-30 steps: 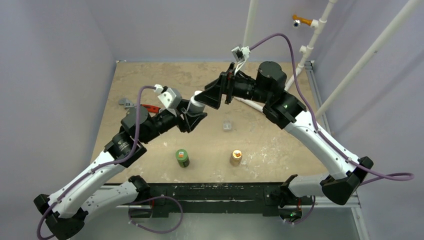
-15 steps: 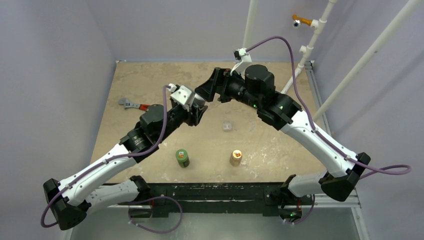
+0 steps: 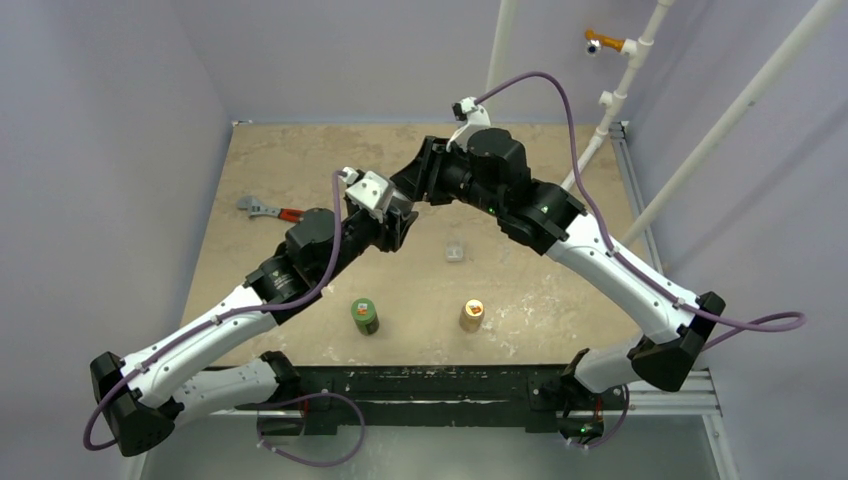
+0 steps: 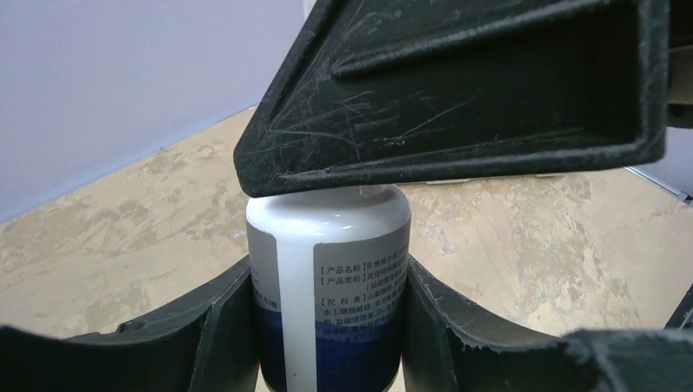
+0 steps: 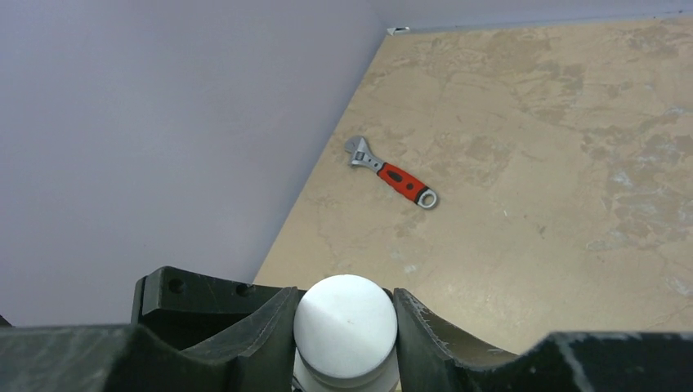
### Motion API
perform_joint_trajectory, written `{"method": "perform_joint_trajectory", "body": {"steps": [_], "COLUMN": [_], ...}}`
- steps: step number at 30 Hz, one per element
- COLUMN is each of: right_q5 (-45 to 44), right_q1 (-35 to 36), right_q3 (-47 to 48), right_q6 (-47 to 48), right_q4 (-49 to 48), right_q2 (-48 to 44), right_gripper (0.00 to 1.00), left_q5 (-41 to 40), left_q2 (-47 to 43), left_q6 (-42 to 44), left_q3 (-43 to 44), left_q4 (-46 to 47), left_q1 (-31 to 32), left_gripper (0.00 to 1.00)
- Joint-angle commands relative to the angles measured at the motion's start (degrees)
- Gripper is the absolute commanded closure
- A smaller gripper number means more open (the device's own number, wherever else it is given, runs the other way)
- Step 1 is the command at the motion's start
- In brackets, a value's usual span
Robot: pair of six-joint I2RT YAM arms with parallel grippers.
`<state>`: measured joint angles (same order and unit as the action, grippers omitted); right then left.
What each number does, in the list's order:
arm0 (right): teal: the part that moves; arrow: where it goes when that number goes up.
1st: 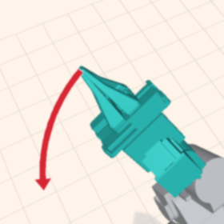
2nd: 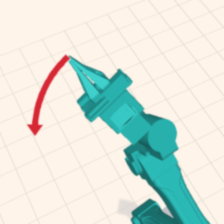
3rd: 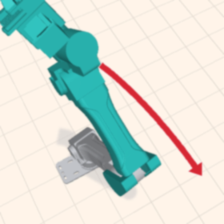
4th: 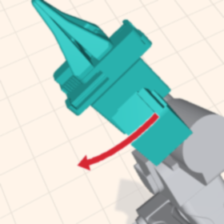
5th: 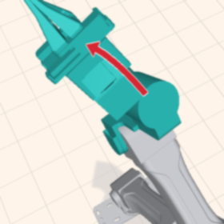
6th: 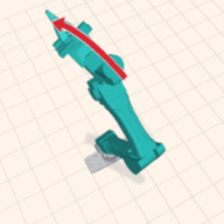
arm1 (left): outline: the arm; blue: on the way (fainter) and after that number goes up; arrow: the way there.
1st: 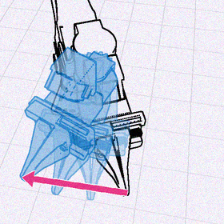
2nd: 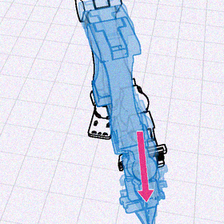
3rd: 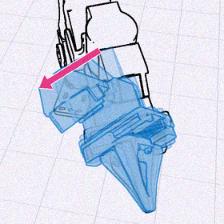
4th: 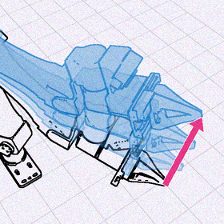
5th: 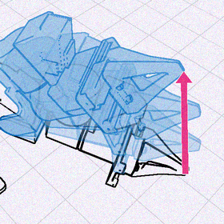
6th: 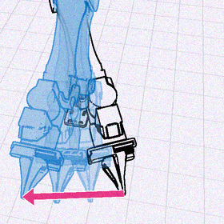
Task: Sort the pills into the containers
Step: Unscrew the lid of the pill bottle.
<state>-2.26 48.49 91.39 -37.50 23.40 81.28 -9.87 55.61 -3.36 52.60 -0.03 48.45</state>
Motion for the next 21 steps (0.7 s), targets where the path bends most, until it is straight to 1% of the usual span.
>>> {"method": "perform_joint_trajectory", "body": {"steps": [1,3,5,6,8,10,12,15,18,21], "right_q5": [-2.04,-1.88,-0.27,1.48,2.07,5.76,10.97,21.30,29.32,35.68], "right_q1": [0.38,0.42,0.38,0.22,-0.11,-0.89,-2.22,-6.06,-8.57,-8.98], "right_q3": [2.98,3.02,2.54,2.09,1.94,1.76,0.77,-1.95,-3.24,-4.16], "right_q6": [-0.06,0.73,1.33,2.19,5.30,8.02,9.89,10.07,9.97,10.16], "right_q4": [-0.13,-0.02,-0.69,-1.71,-2.76,-4.12,-6.92,-11.81,-15.73,-19.45], "right_q2": [-0.84,-0.85,-1.23,-1.62,-2.17,-2.70,-3.62,-4.72,-5.05,-5.46], "right_gripper": [0.68,0.75,0.79,0.81,0.83,0.85,0.87,0.89,0.91,0.92], "left_q5": [-0.66,0.48,3.24,5.01,10.05,14.95,20.57,28.71,34.41,38.17], "left_q2": [0.02,-0.06,-0.35,-0.58,-1.73,-3.43,-5.04,-7.04,-8.25,-9.42], "left_q6": [0.55,0.07,-0.40,-0.73,-1.22,-2.16,-3.18,-4.89,-6.04,-7.14], "left_q3": [-0.04,-0.13,0.47,0.83,1.16,1.19,1.29,2.23,3.45,3.67], "left_q4": [2.83,2.69,1.35,0.48,-0.86,-2.50,-2.87,-3.84,-5.15,-5.11], "left_q1": [0.25,0.25,0.25,0.26,0.16,0.04,-0.38,-1.26,-1.66,-1.83], "left_gripper": [1.00,1.00,1.00,1.00,1.00,1.00,1.00,1.00,1.00,1.00]}}
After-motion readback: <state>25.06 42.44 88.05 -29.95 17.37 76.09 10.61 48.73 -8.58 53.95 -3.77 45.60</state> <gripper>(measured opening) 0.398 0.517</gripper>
